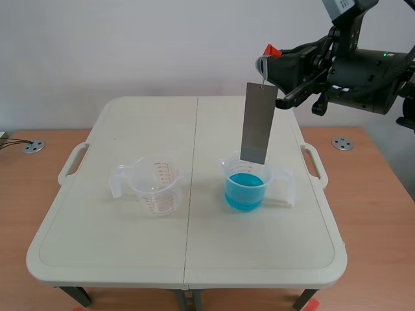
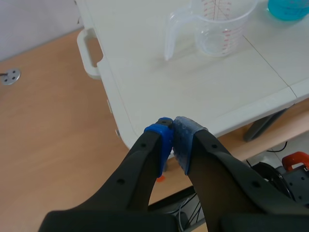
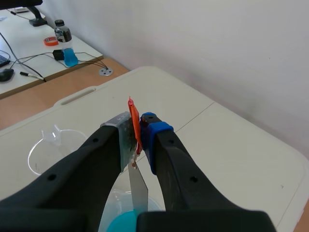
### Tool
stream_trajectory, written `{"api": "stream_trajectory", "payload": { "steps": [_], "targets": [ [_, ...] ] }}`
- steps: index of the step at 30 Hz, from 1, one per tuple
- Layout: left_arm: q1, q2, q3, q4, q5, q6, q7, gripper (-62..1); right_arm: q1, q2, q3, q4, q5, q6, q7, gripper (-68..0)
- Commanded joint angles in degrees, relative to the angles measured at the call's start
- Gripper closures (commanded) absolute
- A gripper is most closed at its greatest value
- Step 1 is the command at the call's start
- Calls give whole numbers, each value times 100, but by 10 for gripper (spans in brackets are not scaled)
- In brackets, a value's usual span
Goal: Hold the metal plate by the orange handle, dip it into the blue solution, take it out and point at it, then put the plate back in the beaker on the left.
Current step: 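Lower the plate into the blue solution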
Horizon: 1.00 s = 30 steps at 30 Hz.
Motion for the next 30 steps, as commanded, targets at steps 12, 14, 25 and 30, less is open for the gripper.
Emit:
{"api": "stream_trajectory", "payload": {
  "steps": [12,14,25,30],
  "targets": [
    [-7,-17,11,70,-42,-101,-28,-18,81,-195,31,-490,-258,42,299,-13],
    [-7,-17,11,70,-42,-101,2,-18,83,-205,31,-575,-275,42,350,-13],
    [-7,-17,11,70,-44,-101,138,-18,68,-573,31,-1023,-916,42,428,-13],
    [-7,-17,13,70,-44,-101,184,-18,68,-684,31,-1274,-1132,42,450,-13]
  ]
}}
